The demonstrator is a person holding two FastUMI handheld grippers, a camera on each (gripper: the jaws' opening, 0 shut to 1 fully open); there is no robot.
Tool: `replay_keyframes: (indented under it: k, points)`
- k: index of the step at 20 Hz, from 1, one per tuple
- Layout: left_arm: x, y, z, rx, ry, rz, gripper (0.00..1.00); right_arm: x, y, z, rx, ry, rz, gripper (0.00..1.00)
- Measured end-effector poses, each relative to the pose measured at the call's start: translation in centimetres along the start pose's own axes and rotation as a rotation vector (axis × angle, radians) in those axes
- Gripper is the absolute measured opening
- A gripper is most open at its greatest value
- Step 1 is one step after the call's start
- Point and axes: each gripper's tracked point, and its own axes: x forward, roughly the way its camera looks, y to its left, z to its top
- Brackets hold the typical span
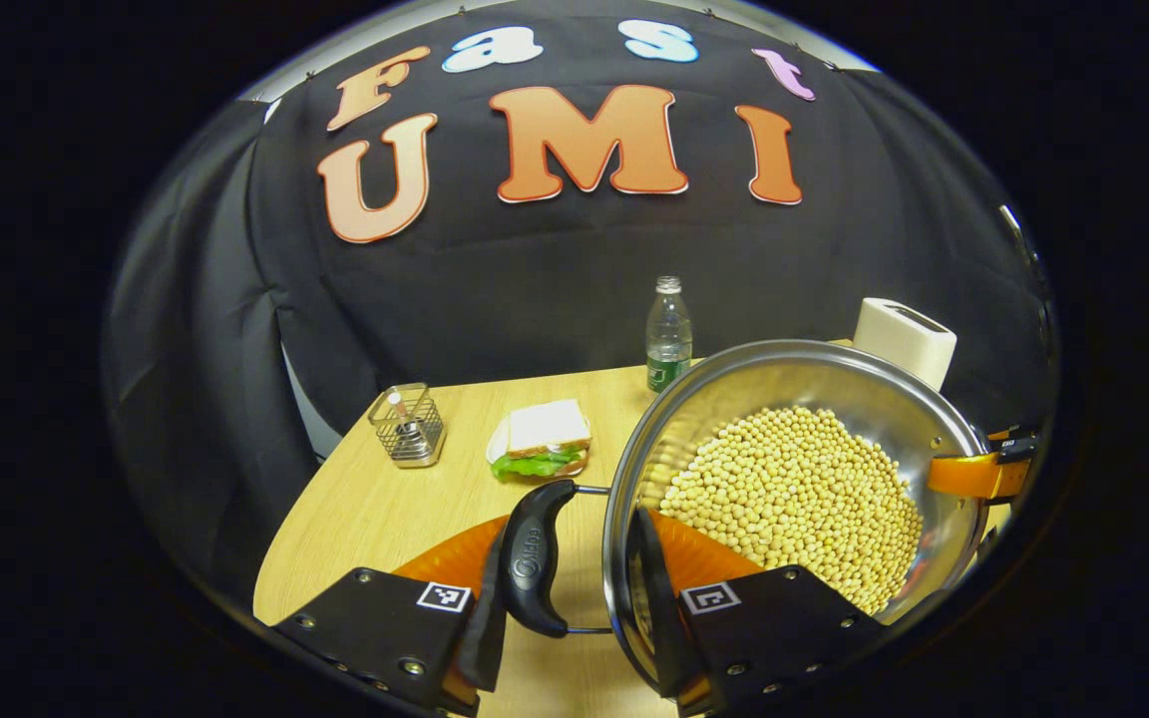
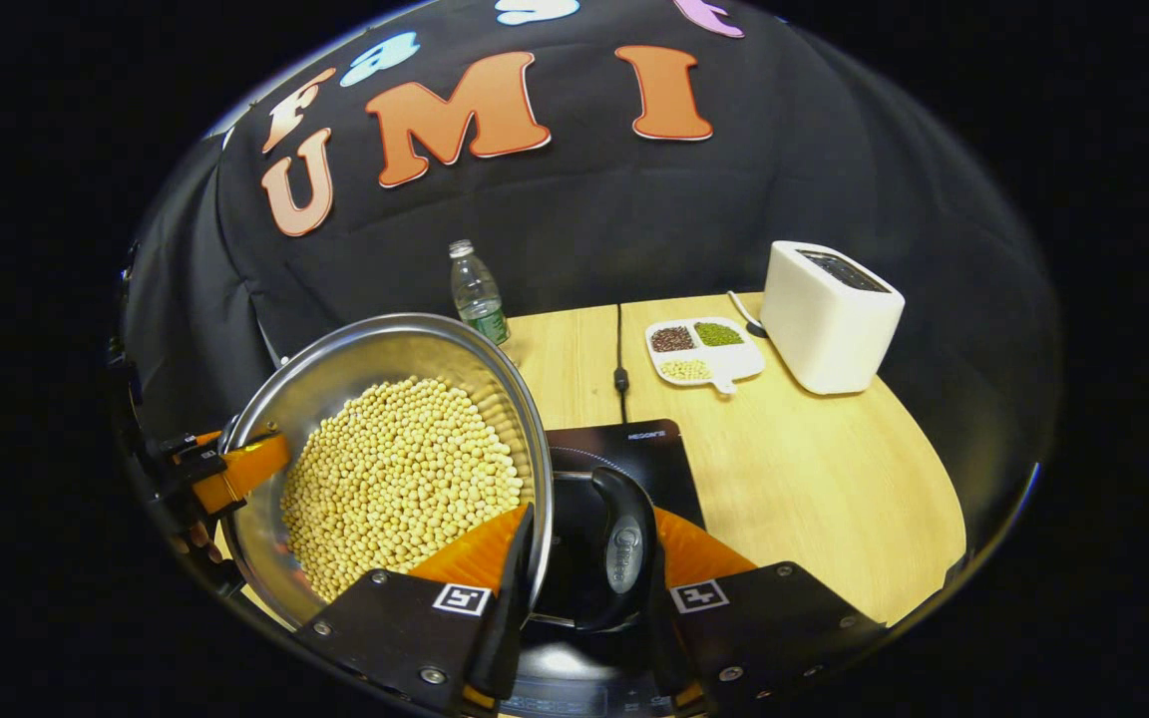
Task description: First push the handle of the pot to place it horizontally, then grasp the pot with both hands and set it on the induction cooktop.
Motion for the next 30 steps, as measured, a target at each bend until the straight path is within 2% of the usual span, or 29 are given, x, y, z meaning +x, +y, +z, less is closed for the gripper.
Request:
replay_keyframes:
  k: [1, 2, 3, 4, 5, 10, 11, 12, 25, 28, 30]
  points:
    - [0.1, 0.0, -0.1, 0.005, 0.000, -0.006, 0.61, -0.2, 0.0, -0.2, 0.000, -0.001, -0.005, 0.51]
    - [0.2, -0.1, -0.1, 0.005, -0.001, -0.011, 0.61, -0.3, 0.0, -0.2, 0.006, 0.001, -0.011, 0.47]
    - [0.4, -0.2, -0.1, 0.011, 0.000, -0.016, 0.61, -0.3, 0.1, -0.2, 0.008, 0.000, -0.015, 0.51]
    - [0.5, -0.2, -0.2, 0.013, 0.000, -0.021, 0.61, -0.3, 0.1, -0.2, 0.013, 0.006, -0.020, 0.47]
    - [0.6, -0.2, -0.1, 0.018, 0.003, -0.026, 0.61, -0.5, 0.1, -0.1, 0.015, 0.007, -0.025, 0.51]
    - [0.6, 0.0, 0.2, 0.029, 0.026, -0.050, 0.61, -0.4, 0.4, -0.5, 0.028, 0.035, -0.047, 0.51]
    - [0.7, -0.1, 0.3, 0.032, 0.032, -0.053, 0.61, -0.3, 0.4, -0.4, 0.034, 0.040, -0.049, 0.48]
    - [0.7, -0.2, 0.3, 0.034, 0.037, -0.056, 0.61, -0.4, 0.5, -0.4, 0.034, 0.048, -0.052, 0.51]
    - [1.7, -0.6, 0.2, 0.034, 0.078, -0.084, 0.61, -0.4, 0.4, 0.7, 0.064, 0.061, -0.062, 0.51]
    - [1.6, -0.5, 0.9, 0.014, 0.111, -0.089, 0.63, -0.4, 0.5, 2.1, 0.072, 0.044, -0.062, 0.55]
    - [1.2, -0.4, 1.1, 0.036, 0.097, -0.073, 0.67, -0.7, 0.3, 2.2, 0.045, 0.025, -0.069, 0.60]
